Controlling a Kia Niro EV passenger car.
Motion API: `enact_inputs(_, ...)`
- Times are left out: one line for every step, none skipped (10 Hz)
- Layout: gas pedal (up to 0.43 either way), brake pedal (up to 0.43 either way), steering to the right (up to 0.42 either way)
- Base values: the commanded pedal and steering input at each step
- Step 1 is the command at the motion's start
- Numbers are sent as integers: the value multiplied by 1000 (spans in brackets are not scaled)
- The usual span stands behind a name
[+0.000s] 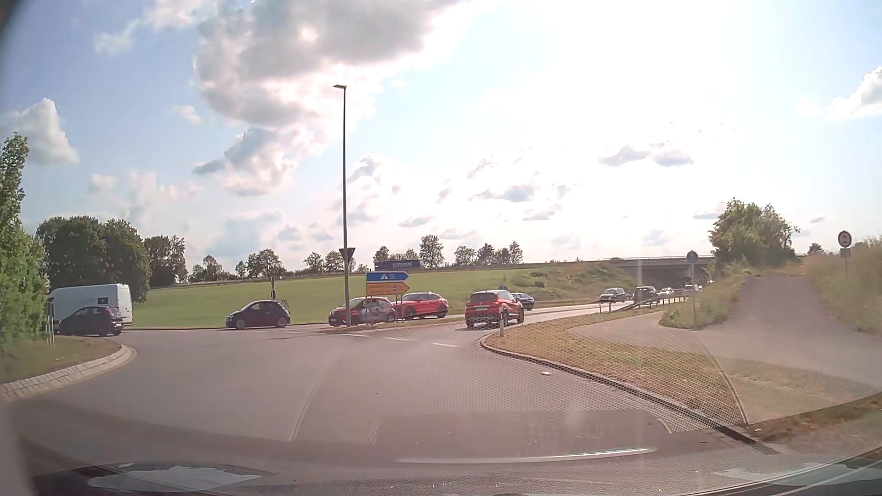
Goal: Follow the waypoints while adhering to traffic rules and regulations
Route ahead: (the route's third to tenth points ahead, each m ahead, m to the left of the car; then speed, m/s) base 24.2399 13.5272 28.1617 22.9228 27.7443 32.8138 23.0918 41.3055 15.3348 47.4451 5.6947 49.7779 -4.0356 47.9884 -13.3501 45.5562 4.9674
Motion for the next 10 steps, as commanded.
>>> enact_inputs(67,12,-43)
enact_inputs(67,12,-50)
enact_inputs(67,12,-52)
enact_inputs(67,12,-52)
enact_inputs(79,12,-54)
enact_inputs(79,12,-57)
enact_inputs(79,18,-66)
enact_inputs(79,12,-78)
enact_inputs(79,12,-91)
enact_inputs(79,12,-98)
